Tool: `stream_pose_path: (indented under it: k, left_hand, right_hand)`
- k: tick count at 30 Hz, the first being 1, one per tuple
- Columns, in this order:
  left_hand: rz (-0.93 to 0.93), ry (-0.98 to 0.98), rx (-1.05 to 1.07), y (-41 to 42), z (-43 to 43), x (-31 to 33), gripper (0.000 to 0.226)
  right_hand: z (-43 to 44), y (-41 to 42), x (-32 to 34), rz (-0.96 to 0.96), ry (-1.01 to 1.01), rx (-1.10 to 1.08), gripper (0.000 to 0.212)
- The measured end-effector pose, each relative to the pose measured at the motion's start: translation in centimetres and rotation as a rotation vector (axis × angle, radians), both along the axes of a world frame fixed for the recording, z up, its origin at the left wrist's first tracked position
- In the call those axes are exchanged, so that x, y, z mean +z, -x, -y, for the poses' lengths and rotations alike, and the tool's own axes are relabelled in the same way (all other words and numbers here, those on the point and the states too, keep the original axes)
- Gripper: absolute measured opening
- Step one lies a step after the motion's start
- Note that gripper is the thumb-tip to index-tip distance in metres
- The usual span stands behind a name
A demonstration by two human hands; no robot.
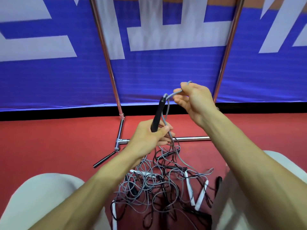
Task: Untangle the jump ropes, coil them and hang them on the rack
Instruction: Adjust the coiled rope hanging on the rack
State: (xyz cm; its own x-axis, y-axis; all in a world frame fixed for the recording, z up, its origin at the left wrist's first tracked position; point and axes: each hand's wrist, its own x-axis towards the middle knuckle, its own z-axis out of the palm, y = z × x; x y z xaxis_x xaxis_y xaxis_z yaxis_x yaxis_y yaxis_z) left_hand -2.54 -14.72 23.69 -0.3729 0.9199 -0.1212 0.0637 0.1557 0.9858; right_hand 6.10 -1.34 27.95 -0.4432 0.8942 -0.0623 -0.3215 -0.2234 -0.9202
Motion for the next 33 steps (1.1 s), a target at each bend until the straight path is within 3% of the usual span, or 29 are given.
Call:
stream_pose_path:
  k: [8, 16, 18, 22, 24, 29, 33]
  left_hand:
    - [0.241, -0.26, 0.125, 1.1, 1.1, 3.7, 0.013]
    - [0.659, -0.573, 0.382, 4.0, 2.1, 6.6, 0.014]
    - [0.763, -0.646, 0.423, 5.0, 2.5, 7.2, 0.015]
    - [0.89, -0.733, 0.474, 6.7, 3.2, 7.4, 0.015]
    - [0.886, -0.732, 0.498, 6.9, 3.2, 7.1, 0.015]
    - [0.817, -0.648, 0.523, 7.0, 2.7, 6.1, 0.016]
    - [0.678, -0.443, 0.471, 6.6, 2.0, 5.0, 0.013]
  right_hand:
    - [0.9, 0.4, -0.6, 0.282, -0.116, 0.081, 0.029]
    - [3.5, 2.3, -2.4, 0.402, -0.402, 0.638, 0.031]
    - [3.9, 2.4, -3.3, 0.516, -0.513, 0.739, 0.034]
    - [3.4, 2.4, -5.4, 0.92, -0.923, 0.75, 0.015]
    - [3.1, 2.4, -5.5, 0.906, -0.843, 0.66, 0.018]
    - [3.0, 2.4, -4.1, 0.605, -0.54, 0.346, 0.024]
    - [3.2, 2.0, -2.4, 0.347, -0.454, 0.266, 0.02]
